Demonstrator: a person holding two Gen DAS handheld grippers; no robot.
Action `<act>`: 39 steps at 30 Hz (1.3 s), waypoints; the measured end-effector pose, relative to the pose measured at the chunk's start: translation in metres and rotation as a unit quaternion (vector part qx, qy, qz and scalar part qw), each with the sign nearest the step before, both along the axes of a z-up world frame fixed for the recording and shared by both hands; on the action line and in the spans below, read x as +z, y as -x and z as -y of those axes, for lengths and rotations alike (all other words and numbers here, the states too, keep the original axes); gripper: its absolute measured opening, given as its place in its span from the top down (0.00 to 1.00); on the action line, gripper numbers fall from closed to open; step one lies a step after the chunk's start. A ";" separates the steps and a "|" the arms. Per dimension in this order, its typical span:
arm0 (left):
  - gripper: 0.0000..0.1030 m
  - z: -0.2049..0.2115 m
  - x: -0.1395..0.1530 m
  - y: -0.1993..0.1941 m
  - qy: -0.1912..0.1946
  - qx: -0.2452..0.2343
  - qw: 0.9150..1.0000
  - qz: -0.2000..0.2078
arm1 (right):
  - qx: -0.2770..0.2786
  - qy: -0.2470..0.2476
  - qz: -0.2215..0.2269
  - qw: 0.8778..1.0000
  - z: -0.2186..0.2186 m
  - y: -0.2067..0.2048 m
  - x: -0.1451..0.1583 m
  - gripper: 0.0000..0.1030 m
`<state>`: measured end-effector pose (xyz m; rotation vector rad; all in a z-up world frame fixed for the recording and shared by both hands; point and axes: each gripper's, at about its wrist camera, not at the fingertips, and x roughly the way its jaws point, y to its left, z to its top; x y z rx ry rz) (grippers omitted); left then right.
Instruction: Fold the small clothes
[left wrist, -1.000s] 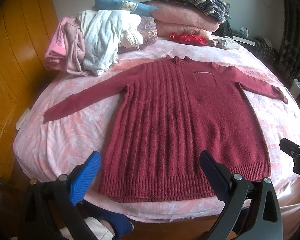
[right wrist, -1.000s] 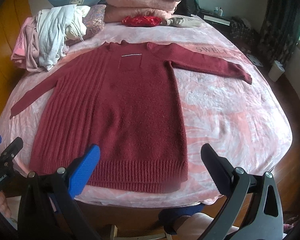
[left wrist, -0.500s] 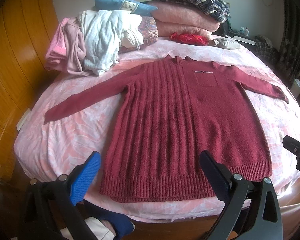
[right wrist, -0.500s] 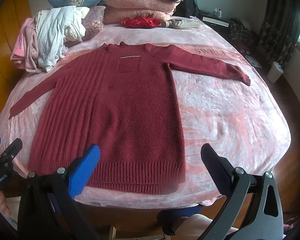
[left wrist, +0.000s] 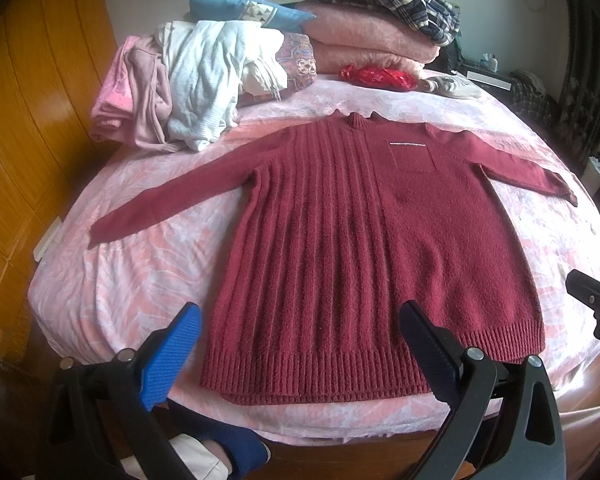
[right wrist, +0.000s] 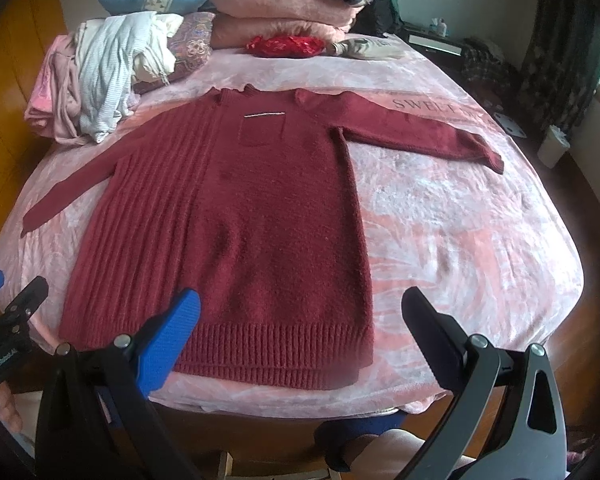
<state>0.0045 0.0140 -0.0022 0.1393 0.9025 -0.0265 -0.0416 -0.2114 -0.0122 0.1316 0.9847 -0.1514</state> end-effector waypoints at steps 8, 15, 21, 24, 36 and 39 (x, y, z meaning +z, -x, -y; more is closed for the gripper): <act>0.04 -0.001 0.000 0.001 0.000 0.000 1.000 0.000 | -0.001 -0.002 -0.002 1.000 0.001 0.000 -0.001 0.03; 0.04 -0.001 0.000 0.000 -0.001 0.000 1.000 0.000 | 0.007 -0.004 -0.003 1.000 0.000 0.000 -0.002 0.03; 0.04 -0.003 -0.003 -0.014 -0.001 0.009 1.000 -0.016 | -0.001 -0.010 -0.009 1.000 0.018 -0.012 0.003 0.03; 0.04 0.007 -0.003 -0.037 -0.004 0.015 1.000 -0.023 | -0.023 -0.024 -0.020 0.999 0.049 -0.033 0.008 0.03; 0.04 0.167 -0.015 -0.193 0.043 -0.037 0.998 -0.005 | -0.064 -0.083 -0.031 0.994 0.253 -0.171 -0.009 0.03; 0.04 0.226 -0.030 -0.224 0.045 -0.061 0.997 -0.004 | -0.090 -0.068 -0.055 0.992 0.312 -0.208 -0.036 0.03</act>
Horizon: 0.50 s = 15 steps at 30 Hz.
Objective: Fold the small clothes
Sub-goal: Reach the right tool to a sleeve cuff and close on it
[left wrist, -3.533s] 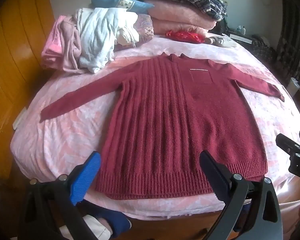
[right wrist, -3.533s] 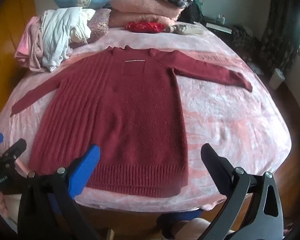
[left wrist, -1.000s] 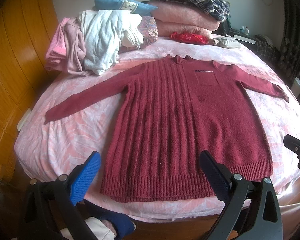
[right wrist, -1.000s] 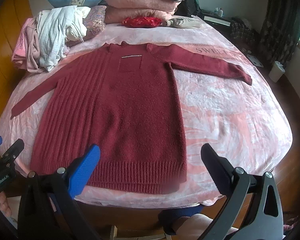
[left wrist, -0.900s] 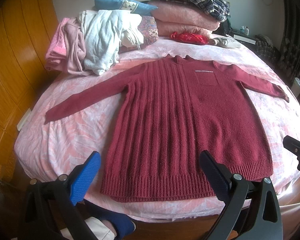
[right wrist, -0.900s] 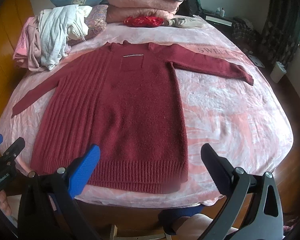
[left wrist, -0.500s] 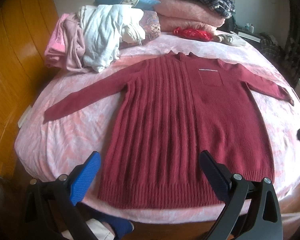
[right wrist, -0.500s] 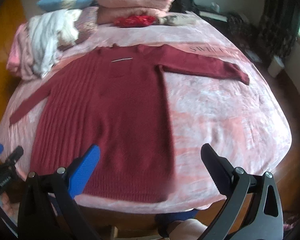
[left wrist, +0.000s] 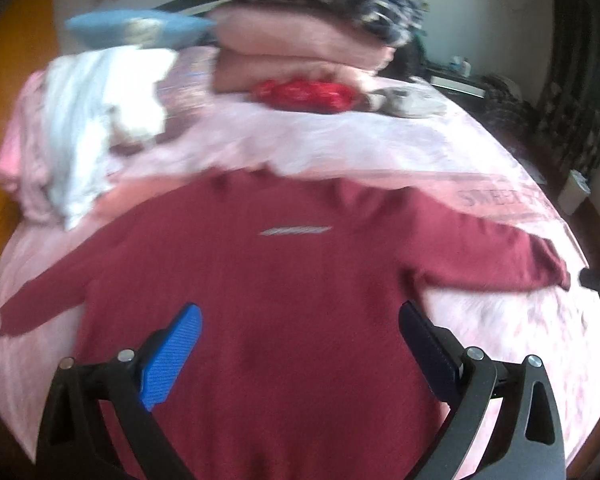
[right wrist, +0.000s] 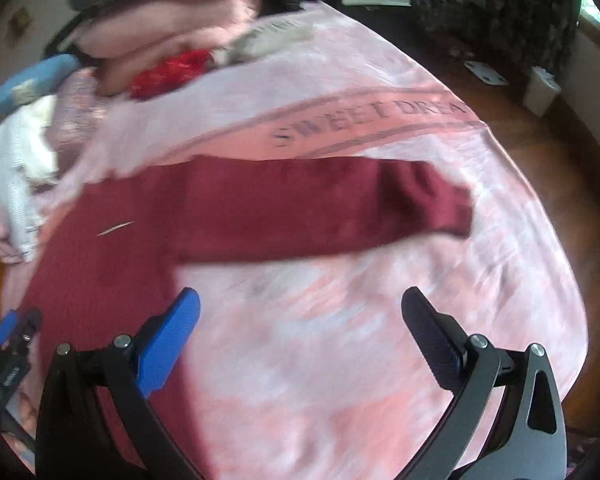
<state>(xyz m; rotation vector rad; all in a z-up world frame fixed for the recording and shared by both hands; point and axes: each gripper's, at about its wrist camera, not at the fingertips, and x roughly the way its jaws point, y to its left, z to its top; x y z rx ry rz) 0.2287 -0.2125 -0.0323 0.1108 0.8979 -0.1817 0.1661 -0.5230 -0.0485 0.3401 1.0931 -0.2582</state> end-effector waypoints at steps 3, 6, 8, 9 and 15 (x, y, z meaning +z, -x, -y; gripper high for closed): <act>0.04 0.048 -0.019 -0.027 0.009 -0.019 1.000 -0.014 | -0.006 -0.008 -0.014 1.000 0.049 -0.023 -0.027 0.03; 0.04 0.086 -0.037 -0.049 0.008 -0.026 0.999 -0.023 | -0.030 -0.030 -0.026 0.999 0.093 -0.037 -0.055 0.03; 0.04 0.104 -0.048 -0.060 0.001 -0.028 0.999 -0.023 | -0.051 -0.042 -0.033 0.997 0.127 -0.043 -0.074 0.03; 0.04 0.112 -0.054 -0.066 -0.004 -0.028 0.999 -0.022 | -0.067 -0.053 -0.032 0.996 0.146 -0.044 -0.084 0.03; 0.04 0.136 -0.075 -0.092 -0.022 -0.017 1.000 -0.015 | -0.100 -0.086 -0.038 0.991 0.200 -0.039 -0.109 0.03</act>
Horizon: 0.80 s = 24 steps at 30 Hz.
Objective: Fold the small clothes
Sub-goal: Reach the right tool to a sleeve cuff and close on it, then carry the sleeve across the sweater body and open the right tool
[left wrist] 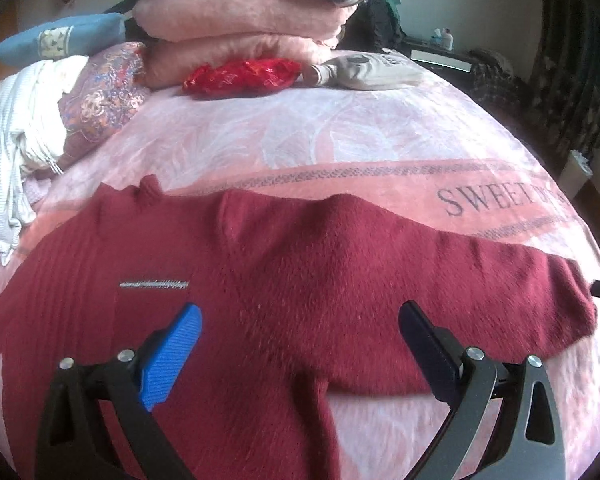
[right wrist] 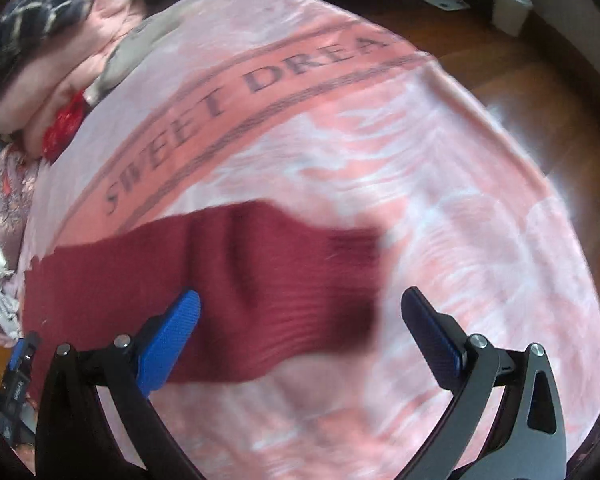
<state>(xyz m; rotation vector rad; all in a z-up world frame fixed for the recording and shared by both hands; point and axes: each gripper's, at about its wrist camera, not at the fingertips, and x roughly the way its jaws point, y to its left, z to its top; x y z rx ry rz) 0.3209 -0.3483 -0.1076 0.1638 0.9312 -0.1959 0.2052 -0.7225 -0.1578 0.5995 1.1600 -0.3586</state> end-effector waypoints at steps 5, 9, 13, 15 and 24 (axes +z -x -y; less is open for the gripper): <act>0.04 0.007 -0.010 -0.009 -0.011 0.015 1.000 -0.001 | -0.006 -0.031 0.014 0.999 0.023 0.015 -0.010 0.04; 0.04 0.013 -0.013 -0.005 -0.026 0.011 1.000 0.000 | 0.012 -0.056 0.011 0.998 0.020 0.020 -0.022 0.29; 0.04 0.015 -0.013 0.001 -0.042 0.008 0.999 0.006 | 0.007 -0.063 0.018 0.998 0.021 0.023 -0.026 0.38; 0.04 0.014 -0.013 0.003 -0.043 0.008 0.999 0.003 | 0.018 -0.045 0.015 0.999 0.016 0.021 -0.024 0.67; 0.04 -0.011 -0.003 0.005 -0.039 0.010 0.999 0.004 | 0.033 -0.013 0.071 0.997 0.012 0.029 0.021 0.95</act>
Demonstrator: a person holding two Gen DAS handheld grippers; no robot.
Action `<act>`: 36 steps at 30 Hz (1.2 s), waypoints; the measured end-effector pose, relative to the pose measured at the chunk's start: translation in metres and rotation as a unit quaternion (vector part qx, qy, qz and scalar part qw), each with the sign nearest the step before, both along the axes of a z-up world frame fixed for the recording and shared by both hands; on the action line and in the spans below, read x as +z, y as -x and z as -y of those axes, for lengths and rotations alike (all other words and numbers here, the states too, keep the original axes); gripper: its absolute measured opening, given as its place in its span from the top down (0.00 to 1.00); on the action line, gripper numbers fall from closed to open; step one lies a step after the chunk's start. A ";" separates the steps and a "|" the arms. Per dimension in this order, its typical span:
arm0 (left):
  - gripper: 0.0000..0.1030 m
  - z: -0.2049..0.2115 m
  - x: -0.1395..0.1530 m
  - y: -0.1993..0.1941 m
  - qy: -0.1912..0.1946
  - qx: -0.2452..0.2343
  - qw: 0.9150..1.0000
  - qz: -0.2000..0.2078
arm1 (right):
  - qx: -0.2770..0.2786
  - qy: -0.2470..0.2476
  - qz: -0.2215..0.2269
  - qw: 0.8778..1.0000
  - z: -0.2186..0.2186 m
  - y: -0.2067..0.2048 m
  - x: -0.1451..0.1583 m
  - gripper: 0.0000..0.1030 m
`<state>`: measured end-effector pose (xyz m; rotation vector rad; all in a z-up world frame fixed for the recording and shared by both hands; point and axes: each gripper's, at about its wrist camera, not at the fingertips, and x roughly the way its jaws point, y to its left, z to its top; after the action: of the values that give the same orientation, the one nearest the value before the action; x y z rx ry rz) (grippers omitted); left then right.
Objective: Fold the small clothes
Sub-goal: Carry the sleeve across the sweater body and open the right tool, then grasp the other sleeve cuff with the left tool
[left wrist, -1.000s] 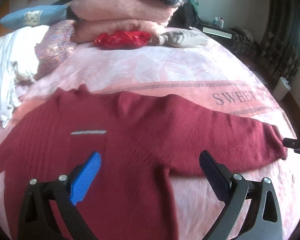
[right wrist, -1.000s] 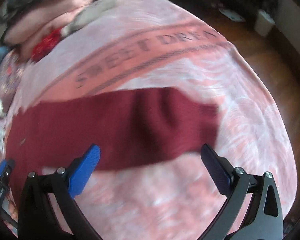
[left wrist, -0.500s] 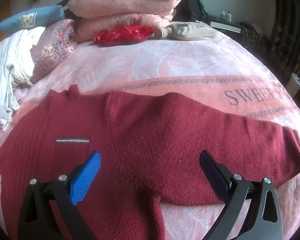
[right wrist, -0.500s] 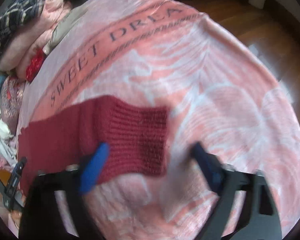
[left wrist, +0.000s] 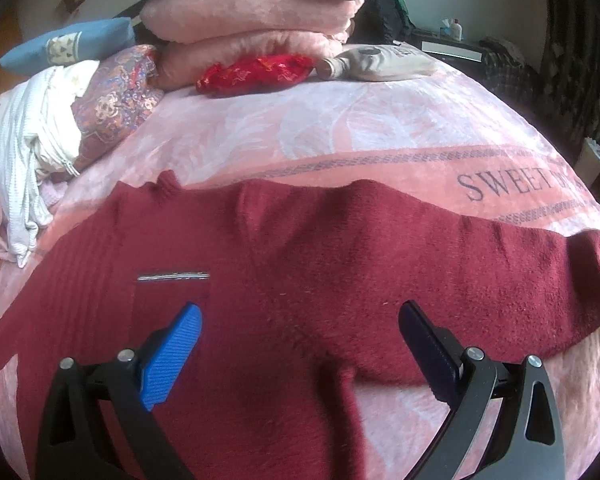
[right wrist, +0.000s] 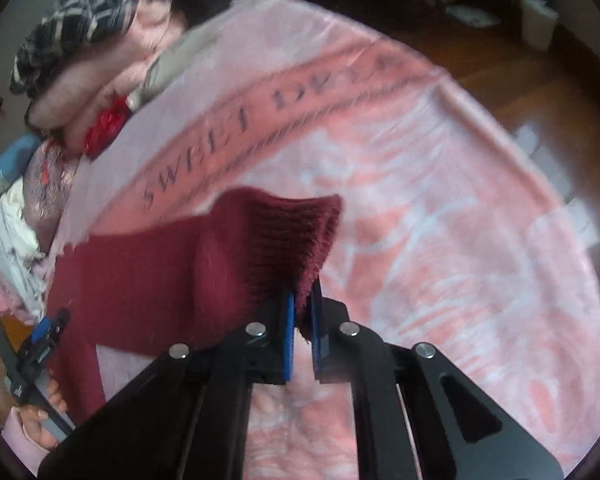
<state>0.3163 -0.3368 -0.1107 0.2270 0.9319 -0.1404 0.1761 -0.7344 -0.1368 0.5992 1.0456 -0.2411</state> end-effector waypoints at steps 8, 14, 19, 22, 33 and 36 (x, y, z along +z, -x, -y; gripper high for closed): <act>0.04 -0.053 -0.005 -0.005 0.005 0.033 0.999 -0.018 | -0.066 0.041 -0.054 0.995 0.000 0.000 -0.019 0.95; 0.04 -0.105 0.003 -0.009 0.018 0.052 0.998 -0.010 | 0.040 0.143 -0.008 0.989 -0.082 -0.038 0.051 0.95; 0.04 -0.145 0.004 -0.017 0.029 0.064 0.997 -0.023 | 0.177 0.141 0.035 0.973 -0.202 -0.085 0.070 0.95; 0.04 -0.173 0.003 -0.022 0.031 0.073 0.997 -0.026 | 0.245 0.106 0.048 0.963 -0.270 -0.114 0.064 0.95; 0.04 -0.252 -0.018 -0.034 0.064 0.120 0.989 -0.053 | 0.416 0.048 0.014 0.908 -0.439 -0.152 0.031 0.66; 0.04 -0.250 -0.020 -0.030 0.087 0.115 0.988 -0.063 | 0.398 -0.014 0.050 0.916 -0.418 -0.150 0.052 0.68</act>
<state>0.3465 -0.0871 -0.1305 -0.0521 1.0593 -0.0220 0.3257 -0.3161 -0.0846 0.1682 1.1144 0.5180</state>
